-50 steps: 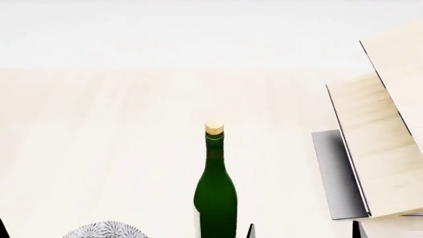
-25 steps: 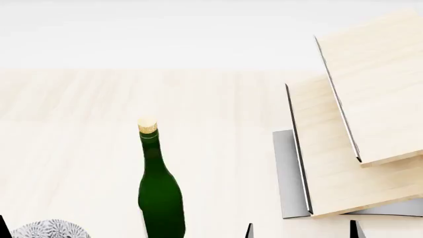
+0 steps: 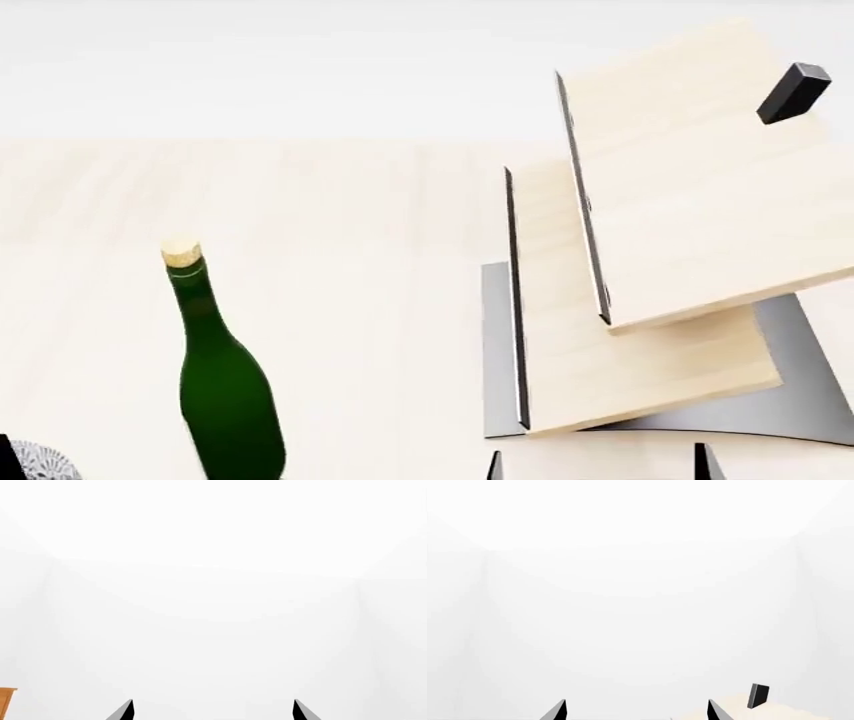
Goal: Put the wine bottle on the wine rack.
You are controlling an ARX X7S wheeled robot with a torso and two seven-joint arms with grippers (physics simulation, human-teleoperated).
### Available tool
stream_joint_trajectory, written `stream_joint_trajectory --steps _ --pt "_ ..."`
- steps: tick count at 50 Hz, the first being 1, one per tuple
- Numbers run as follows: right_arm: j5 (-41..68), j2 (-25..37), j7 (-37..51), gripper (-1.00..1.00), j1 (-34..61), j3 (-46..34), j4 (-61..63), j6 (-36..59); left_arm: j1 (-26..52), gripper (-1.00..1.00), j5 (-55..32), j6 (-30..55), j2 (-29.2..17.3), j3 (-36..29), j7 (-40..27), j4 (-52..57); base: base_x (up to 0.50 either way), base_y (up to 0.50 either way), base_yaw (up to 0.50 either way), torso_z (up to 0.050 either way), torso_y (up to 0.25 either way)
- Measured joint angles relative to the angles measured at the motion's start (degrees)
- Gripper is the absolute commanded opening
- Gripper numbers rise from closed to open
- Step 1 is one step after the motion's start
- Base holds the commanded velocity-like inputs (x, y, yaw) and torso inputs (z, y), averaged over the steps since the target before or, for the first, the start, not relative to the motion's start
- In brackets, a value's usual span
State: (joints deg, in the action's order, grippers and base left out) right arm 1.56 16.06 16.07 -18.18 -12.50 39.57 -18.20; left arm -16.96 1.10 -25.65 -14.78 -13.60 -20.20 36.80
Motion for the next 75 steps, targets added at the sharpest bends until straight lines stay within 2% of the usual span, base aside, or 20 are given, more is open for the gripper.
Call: stream_joint_trajectory --steps 32,44,54,75 --pt "-0.73 0.79 0.26 1.00 0.79 -1.59 -1.17 1.70 0.17 1.00 0.11 -0.06 -0.79 -0.69 -0.97 -0.03 0.00 -0.08 0.00 0.000 0.000" --pt "-0.87 0.42 0.40 1.00 2.41 -2.61 -0.79 6.03 0.33 1.00 0.26 -0.01 -1.02 -1.02 -1.30 -0.21 0.00 0.00 0.00 0.000 0.000" --pt "1.17 -1.22 0.83 1.00 8.72 -2.86 1.96 16.10 0.37 1.00 0.55 -0.03 -1.16 -1.39 -1.55 -0.33 0.00 0.00 0.00 0.000 0.000" --pt "8.96 -2.56 -2.70 1.00 30.55 -5.47 5.53 42.91 0.74 1.00 0.49 0.12 -1.67 -1.64 -2.14 -0.48 0.00 0.00 0.00 0.000 0.000"
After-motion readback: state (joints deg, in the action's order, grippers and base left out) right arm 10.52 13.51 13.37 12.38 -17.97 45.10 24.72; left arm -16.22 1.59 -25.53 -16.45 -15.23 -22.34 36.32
